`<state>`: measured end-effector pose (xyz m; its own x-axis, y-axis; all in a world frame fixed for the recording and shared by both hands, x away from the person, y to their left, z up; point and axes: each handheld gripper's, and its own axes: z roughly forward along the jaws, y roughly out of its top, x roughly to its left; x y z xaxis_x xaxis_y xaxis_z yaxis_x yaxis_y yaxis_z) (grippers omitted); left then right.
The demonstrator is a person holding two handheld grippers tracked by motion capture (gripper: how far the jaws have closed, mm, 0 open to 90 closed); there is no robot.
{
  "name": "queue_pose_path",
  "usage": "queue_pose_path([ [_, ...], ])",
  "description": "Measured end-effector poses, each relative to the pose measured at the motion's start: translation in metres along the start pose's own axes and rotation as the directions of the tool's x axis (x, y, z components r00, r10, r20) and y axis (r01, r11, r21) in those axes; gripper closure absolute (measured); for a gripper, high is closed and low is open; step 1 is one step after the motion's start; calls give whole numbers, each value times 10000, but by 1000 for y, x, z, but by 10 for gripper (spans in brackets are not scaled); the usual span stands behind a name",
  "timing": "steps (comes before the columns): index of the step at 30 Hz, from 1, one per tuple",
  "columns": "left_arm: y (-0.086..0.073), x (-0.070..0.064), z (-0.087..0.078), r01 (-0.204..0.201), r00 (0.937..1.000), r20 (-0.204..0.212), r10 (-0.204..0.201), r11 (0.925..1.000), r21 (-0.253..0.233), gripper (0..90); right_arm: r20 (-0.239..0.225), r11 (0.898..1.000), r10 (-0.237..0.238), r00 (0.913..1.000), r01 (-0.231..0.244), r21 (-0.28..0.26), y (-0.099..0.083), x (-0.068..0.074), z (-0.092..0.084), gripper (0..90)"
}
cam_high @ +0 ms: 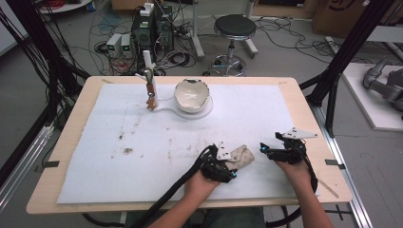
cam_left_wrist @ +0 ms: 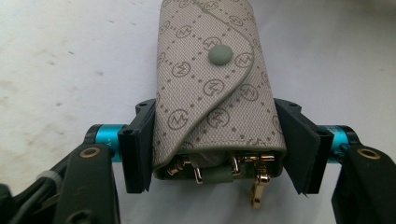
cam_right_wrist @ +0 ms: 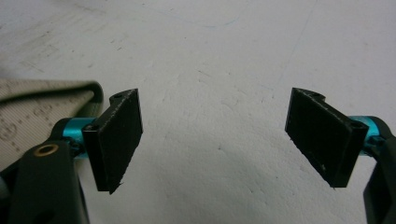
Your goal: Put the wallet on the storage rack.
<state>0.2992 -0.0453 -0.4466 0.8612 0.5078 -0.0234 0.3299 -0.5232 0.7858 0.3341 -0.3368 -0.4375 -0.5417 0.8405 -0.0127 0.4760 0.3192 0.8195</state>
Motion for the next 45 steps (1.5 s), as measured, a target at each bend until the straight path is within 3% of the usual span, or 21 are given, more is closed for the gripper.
queue_pose_path([
  [11,6,24,-40,141,9995,-277,-155,9987,-495,360,-37,10000,-67,10000,67,-2,1,2,2,193],
  [14,7,34,-54,296,9994,-172,-309,9969,-726,360,-83,10000,-85,9999,85,-40,2,4,3,193],
  [27,3,71,-118,154,9941,-1051,-279,9929,-1181,359,-191,9998,-172,9997,174,89,5,10,10,193],
  [36,-11,95,-155,372,9861,-1557,-583,9902,-1350,359,-314,9997,-193,9993,198,162,6,15,13,193],
  [45,-15,119,-182,456,9725,-2209,-743,9901,-1324,359,-450,9998,-82,9990,89,152,7,20,16,193],
])
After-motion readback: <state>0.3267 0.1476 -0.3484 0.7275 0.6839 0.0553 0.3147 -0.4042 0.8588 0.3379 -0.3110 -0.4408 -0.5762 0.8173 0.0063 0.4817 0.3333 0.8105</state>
